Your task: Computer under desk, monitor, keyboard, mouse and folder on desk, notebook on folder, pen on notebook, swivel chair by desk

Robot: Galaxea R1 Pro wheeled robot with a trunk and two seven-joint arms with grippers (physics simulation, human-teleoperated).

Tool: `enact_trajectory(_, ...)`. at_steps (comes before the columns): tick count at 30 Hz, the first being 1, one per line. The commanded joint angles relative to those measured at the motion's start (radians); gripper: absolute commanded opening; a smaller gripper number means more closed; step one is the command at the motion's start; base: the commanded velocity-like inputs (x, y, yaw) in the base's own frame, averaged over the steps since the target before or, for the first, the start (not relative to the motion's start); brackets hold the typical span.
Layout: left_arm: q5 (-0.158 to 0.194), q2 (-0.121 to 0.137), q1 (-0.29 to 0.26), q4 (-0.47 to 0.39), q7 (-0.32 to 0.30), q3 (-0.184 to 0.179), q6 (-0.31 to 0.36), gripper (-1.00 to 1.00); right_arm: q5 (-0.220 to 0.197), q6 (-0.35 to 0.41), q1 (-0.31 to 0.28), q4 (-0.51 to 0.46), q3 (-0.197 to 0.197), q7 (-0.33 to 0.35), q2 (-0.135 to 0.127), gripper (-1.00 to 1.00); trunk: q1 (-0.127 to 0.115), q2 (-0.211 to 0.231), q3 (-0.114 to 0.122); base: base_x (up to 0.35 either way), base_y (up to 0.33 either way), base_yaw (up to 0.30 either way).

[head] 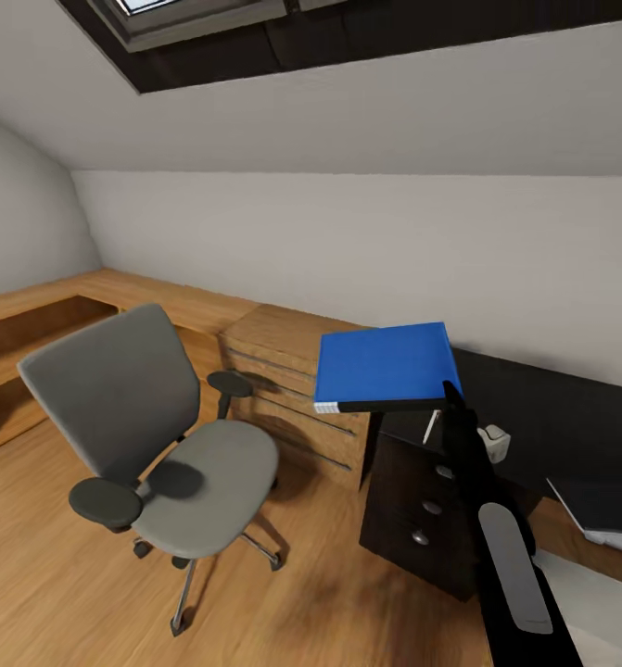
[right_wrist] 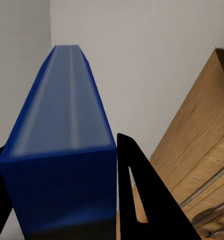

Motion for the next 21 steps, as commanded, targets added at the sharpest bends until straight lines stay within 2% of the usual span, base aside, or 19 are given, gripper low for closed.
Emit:
enact_trajectory(1,0.005,0.001,-0.001,0.004,0.009,-0.008,0.002,1.0,-0.009,0.003,-0.001,0.0,-0.002,-0.002,0.001,-1.0,-0.004,0.007,0.002,0.0,0.0,-0.255)
enact_trajectory(6,0.004,0.001,-0.002,0.013,0.008,-0.008,-0.003,1.0,-0.009,0.003,-0.001,0.001,-0.005,-0.031,0.0,-1.0,-0.023,0.042,0.014,0.0,0.0,-0.253)
enact_trajectory(14,0.002,-0.001,-0.003,0.015,0.008,-0.007,-0.016,1.0,-0.008,0.003,-0.001,0.001,-0.014,-0.042,0.0,-1.0,-0.054,0.098,0.033,0.0,0.0,-0.252)
enact_trajectory(17,0.003,-0.001,-0.003,0.016,0.008,-0.008,-0.061,1.0,-0.008,0.003,-0.001,0.001,-0.016,-0.044,0.0,-1.0,-0.065,0.119,0.04,0.0,0.0,-0.252)
enact_trajectory(20,0.003,-0.002,-0.003,0.023,0.008,-0.014,-0.151,1.0,-0.008,0.003,-0.001,0.002,-0.021,-0.054,0.0,-1.0,-0.077,0.14,0.048,0.0,0.0,-0.252)
enact_trajectory(21,0.002,-0.002,-0.003,0.025,0.008,-0.017,-0.162,1.0,-0.008,0.003,-0.001,0.002,-0.022,-0.057,0.0,-1.0,-0.077,0.14,0.047,0.0,0.0,-0.252)
